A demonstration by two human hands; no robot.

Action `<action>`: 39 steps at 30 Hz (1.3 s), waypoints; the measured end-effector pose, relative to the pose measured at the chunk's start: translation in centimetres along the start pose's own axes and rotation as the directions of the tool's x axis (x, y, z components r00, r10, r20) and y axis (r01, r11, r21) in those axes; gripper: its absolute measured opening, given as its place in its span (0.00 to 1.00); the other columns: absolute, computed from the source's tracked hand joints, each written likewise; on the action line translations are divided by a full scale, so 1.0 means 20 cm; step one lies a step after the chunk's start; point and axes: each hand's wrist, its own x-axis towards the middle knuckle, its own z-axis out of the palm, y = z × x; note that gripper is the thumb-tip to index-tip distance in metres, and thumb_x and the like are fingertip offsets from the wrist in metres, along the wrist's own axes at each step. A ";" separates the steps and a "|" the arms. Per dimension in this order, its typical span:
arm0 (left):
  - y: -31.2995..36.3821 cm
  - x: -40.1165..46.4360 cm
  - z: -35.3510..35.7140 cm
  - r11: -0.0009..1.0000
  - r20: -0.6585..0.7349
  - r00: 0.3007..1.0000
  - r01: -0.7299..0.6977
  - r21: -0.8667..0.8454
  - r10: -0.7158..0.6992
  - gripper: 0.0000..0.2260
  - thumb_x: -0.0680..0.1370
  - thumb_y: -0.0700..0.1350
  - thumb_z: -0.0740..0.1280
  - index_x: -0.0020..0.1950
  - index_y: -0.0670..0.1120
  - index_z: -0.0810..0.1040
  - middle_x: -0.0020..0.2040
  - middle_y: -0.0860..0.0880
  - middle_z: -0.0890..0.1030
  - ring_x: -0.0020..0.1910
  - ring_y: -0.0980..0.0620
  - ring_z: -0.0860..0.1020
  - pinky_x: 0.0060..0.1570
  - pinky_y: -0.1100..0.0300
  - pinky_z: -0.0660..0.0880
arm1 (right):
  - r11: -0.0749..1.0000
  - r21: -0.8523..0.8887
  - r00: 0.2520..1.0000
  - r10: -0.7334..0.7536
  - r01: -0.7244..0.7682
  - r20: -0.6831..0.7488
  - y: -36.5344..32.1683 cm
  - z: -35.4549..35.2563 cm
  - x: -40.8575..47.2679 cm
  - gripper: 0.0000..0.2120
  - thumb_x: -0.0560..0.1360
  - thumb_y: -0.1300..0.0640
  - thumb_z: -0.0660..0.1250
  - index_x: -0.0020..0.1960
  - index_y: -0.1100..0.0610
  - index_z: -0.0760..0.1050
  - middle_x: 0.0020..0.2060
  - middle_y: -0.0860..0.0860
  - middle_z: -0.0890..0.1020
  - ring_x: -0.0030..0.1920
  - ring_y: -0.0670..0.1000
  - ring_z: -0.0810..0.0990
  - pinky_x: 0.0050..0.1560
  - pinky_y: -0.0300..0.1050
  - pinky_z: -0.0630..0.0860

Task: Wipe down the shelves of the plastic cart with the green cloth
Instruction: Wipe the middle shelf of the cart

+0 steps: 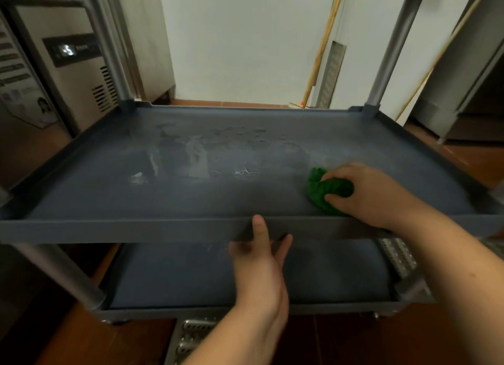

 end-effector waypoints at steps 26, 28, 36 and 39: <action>-0.43 -0.22 0.28 0.966 0.095 0.962 0.257 0.000 -0.256 0.16 0.77 0.41 0.68 0.64 0.42 0.74 0.58 0.37 0.80 0.51 0.44 0.82 0.37 0.56 0.82 | 0.998 0.000 0.996 0.060 -0.060 -0.060 0.28 -0.12 -0.21 0.20 0.73 0.46 0.71 0.64 0.42 0.76 0.63 0.44 0.74 0.62 0.49 0.74 0.63 0.47 0.71; -0.43 -0.22 0.28 0.967 0.075 0.964 0.254 0.011 -0.255 0.16 0.77 0.41 0.68 0.64 0.42 0.74 0.56 0.39 0.80 0.49 0.46 0.81 0.38 0.56 0.83 | 0.992 -0.018 0.991 0.121 -0.123 -0.064 0.38 -0.18 -0.24 0.19 0.74 0.47 0.71 0.65 0.42 0.76 0.61 0.44 0.74 0.61 0.50 0.74 0.63 0.47 0.71; -0.37 -0.23 0.24 0.968 0.127 0.962 0.233 0.092 -0.243 0.16 0.75 0.43 0.70 0.61 0.42 0.76 0.58 0.41 0.82 0.57 0.44 0.81 0.51 0.49 0.81 | 0.986 -0.066 0.985 0.150 -0.156 -0.090 0.43 -0.19 -0.26 0.19 0.75 0.49 0.70 0.65 0.45 0.76 0.58 0.48 0.75 0.57 0.52 0.77 0.58 0.48 0.73; -0.21 -0.17 0.14 0.967 0.143 0.958 0.236 0.102 -0.248 0.11 0.76 0.41 0.69 0.57 0.40 0.78 0.53 0.41 0.83 0.51 0.46 0.82 0.48 0.49 0.82 | 0.991 -0.058 0.991 0.115 -0.118 -0.064 0.35 -0.18 -0.25 0.19 0.75 0.49 0.71 0.65 0.45 0.76 0.59 0.47 0.75 0.58 0.52 0.77 0.61 0.50 0.74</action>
